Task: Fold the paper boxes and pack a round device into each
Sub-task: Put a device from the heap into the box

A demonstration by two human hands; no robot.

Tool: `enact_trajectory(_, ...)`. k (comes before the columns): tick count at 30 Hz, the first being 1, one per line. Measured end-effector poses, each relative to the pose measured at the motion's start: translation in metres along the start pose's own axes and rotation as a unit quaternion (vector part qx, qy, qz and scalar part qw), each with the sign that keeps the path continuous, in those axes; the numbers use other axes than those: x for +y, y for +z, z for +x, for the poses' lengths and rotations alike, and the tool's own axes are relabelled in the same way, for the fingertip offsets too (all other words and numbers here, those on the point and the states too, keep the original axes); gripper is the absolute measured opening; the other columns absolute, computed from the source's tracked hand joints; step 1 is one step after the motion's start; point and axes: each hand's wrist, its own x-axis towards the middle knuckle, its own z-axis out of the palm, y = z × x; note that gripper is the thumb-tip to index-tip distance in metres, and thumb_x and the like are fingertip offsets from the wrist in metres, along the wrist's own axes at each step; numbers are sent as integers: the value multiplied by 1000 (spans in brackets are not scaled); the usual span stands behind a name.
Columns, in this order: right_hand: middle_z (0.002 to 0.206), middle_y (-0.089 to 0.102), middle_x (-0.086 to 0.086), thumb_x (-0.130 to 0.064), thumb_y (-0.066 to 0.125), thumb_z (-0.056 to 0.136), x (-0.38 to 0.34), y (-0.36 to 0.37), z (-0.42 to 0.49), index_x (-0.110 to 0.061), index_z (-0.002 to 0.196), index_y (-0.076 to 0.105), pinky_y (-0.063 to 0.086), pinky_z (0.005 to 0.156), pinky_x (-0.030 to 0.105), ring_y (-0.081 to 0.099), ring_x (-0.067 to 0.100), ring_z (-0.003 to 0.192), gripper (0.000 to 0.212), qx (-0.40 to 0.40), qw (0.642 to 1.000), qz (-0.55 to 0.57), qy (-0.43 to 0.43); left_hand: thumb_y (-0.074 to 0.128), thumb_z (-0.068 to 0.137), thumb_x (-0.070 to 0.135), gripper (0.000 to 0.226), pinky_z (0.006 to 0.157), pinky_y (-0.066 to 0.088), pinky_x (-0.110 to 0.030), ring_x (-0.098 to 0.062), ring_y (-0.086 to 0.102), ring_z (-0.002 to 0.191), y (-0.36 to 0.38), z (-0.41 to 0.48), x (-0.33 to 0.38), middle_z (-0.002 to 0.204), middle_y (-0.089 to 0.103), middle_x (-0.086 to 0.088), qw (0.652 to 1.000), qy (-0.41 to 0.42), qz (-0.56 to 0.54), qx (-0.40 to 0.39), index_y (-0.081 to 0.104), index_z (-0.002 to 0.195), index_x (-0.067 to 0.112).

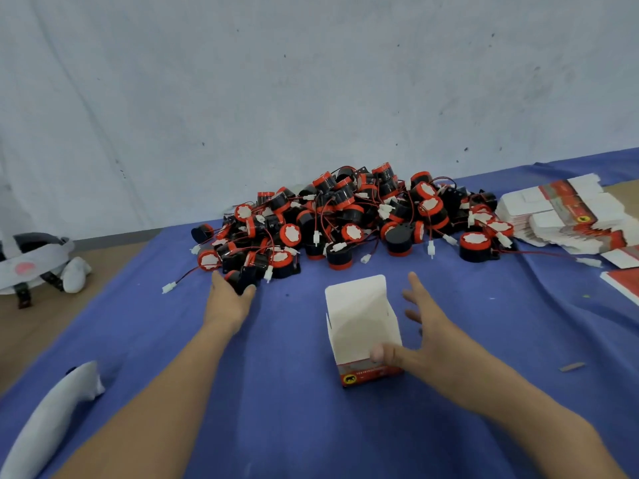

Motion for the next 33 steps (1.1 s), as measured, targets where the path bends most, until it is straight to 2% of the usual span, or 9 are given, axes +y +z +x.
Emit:
enact_trajectory(3,163,7,-25,-95,51,55,-4,-4,4,-51,151,-19,33,113,33,21,4,149,127,63,998,-2,-18,60,98,24,47,93,50,-54,-38,56,112,6,-1,3,137,50,-18,1000,-3,1,14,44,139,7)
enact_trajectory(8,160,20,-20,-78,36,81,-18,-11,2,-46,157,3,38,110,35,27,3,145,89,197,978,-3,-72,61,95,9,42,69,45,-29,-11,52,77,10,-43,18,137,33,-9,971,84,-157,161,45,133,19)
enact_trajectory(11,151,33,-17,-66,36,89,-32,-10,-5,-44,154,22,39,104,30,36,-2,134,69,263,958,2,-117,59,94,2,49,71,41,-11,-17,55,102,-1,-72,31,133,27,0,926,183,-222,243,47,131,32)
enact_trajectory(15,137,40,-22,-54,36,95,-49,-6,-19,-52,141,32,43,95,29,42,-6,122,46,281,949,8,-147,55,92,-4,59,86,43,-15,-26,50,119,-27,-106,45,133,34,3,887,259,-230,304,50,126,45)
enact_trajectory(18,123,40,-34,-55,34,93,-62,-3,-30,-52,136,38,39,92,16,44,-10,116,43,281,944,-11,-170,54,87,-13,68,103,45,-40,-19,50,125,-43,-128,47,136,47,7,879,337,-195,275,52,125,43)
enact_trajectory(21,128,42,-39,-49,37,100,-77,-2,-36,-57,126,44,34,88,0,43,-14,120,28,285,936,-24,-207,56,81,-21,78,110,36,-27,-4,41,133,-55,-143,47,140,46,20,862,453,-80,212,49,125,43)
enact_trajectory(24,123,52,-33,-56,42,99,-92,-4,-39,-53,123,56,38,83,1,51,-10,113,28,249,944,2,-216,56,73,-28,88,105,30,-10,5,38,129,-66,-155,62,136,41,38,854,501,-59,130,48,124,43)
enact_trajectory(27,115,67,-23,-79,45,81,-103,-2,-38,-55,122,62,49,78,13,64,-1,102,50,104,972,117,-176,53,71,-21,79,106,32,-11,-2,40,132,-69,-169,84,140,43,34,831,550,-58,66,52,120,41)
enact_trajectory(33,108,73,11,-42,70,81,-96,-4,-32,-43,124,67,56,71,27,73,26,87,43,-68,927,350,-117,43,67,-20,88,111,38,-29,-11,38,141,-67,-173,88,148,47,20,809,586,-52,4,53,134,35)
